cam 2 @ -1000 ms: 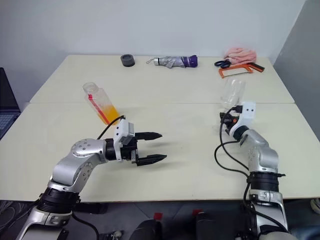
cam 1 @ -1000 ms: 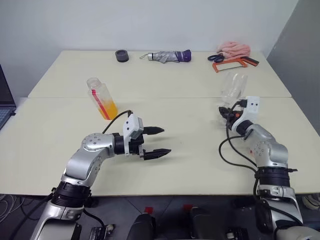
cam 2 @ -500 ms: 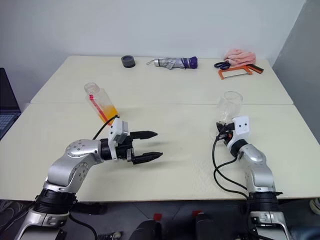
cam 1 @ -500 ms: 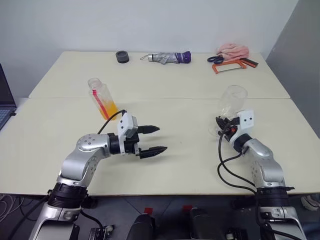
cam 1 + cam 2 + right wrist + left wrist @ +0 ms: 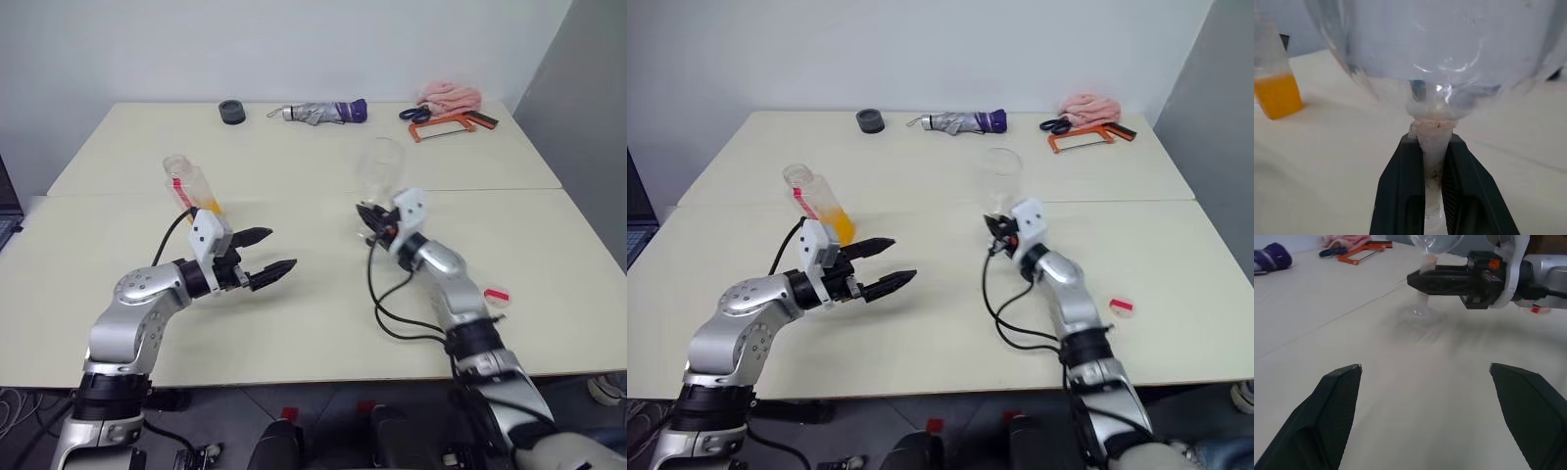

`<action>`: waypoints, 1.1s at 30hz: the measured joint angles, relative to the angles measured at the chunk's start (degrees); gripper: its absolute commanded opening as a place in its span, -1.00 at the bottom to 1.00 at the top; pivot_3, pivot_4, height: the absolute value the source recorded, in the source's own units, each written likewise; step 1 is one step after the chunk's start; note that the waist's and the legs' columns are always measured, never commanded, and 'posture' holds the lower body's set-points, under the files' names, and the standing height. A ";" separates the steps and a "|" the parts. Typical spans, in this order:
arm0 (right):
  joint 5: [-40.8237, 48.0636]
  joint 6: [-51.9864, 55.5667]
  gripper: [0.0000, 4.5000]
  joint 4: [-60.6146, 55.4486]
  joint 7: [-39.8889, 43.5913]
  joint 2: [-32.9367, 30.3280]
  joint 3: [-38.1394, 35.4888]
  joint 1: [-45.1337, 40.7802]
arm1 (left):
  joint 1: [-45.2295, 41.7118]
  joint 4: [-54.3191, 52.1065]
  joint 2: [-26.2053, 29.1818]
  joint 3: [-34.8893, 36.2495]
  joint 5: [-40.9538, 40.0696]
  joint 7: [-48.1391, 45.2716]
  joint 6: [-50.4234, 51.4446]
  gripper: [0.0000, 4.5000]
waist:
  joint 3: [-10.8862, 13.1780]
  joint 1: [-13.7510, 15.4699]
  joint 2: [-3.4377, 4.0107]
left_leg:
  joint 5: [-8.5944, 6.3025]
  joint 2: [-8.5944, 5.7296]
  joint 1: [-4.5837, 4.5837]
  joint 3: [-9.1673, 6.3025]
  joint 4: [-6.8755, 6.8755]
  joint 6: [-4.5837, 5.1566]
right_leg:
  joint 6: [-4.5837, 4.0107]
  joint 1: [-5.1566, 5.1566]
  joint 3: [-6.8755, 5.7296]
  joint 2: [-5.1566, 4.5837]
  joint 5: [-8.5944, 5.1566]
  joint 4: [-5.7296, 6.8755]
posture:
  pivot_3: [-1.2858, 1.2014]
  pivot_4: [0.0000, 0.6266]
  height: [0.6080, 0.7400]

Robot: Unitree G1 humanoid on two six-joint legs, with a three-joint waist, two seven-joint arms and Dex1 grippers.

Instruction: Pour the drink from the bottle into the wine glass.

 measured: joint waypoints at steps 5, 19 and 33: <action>-1.81 -5.32 -0.93 16.01 2.49 3.25 0.47 -6.10 | 0.55 -3.33 1.07 1.80 -0.55 2.30 1.35 1.00 | 0.01 0.49 -0.01 | 0.00 -0.13 -0.14 0.00 0.00 -0.01 | 0.00 -0.06 0.00 -0.13 0.00 -0.04 | 0.03 -0.52 1.00; -3.05 -13.31 0.09 24.44 5.13 3.85 -0.06 -8.62 | 0.99 -8.06 1.80 3.77 -2.00 5.92 4.17 1.00 | 0.01 0.29 0.00 | 0.01 -0.10 -0.14 -0.02 0.01 -0.02 | 0.00 -0.09 -0.03 -0.10 0.00 -0.01 | 0.03 -0.52 1.00; -3.59 -11.33 0.98 18.89 8.17 1.44 0.06 -2.58 | -1.23 -8.29 0.09 3.80 -2.69 8.06 4.11 1.00 | 0.01 0.40 0.00 | 0.01 -0.10 -0.19 -0.03 0.03 -0.02 | 0.00 -0.09 -0.03 -0.11 0.01 -0.02 | 0.03 -0.52 1.00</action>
